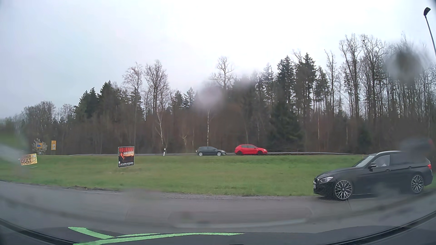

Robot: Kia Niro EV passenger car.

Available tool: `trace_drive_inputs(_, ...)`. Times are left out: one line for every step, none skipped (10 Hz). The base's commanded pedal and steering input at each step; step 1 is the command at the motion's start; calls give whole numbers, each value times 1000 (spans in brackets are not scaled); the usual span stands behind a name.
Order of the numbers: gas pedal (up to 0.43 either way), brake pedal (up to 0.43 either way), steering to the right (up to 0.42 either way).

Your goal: Follow the waypoints while adhering to traffic rules and regulations

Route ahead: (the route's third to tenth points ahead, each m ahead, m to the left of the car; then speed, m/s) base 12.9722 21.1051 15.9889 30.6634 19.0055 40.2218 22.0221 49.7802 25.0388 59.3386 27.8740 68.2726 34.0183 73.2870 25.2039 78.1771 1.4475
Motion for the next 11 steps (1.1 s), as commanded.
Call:
trace_drive_inputs(157,0,-195)
trace_drive_inputs(157,0,-216)
trace_drive_inputs(157,0,-242)
trace_drive_inputs(157,0,-265)
trace_drive_inputs(157,0,-292)
trace_drive_inputs(157,0,-303)
trace_drive_inputs(157,0,-309)
trace_drive_inputs(157,0,-317)
trace_drive_inputs(157,0,-338)
trace_drive_inputs(157,0,-371)
trace_drive_inputs(157,0,-399)
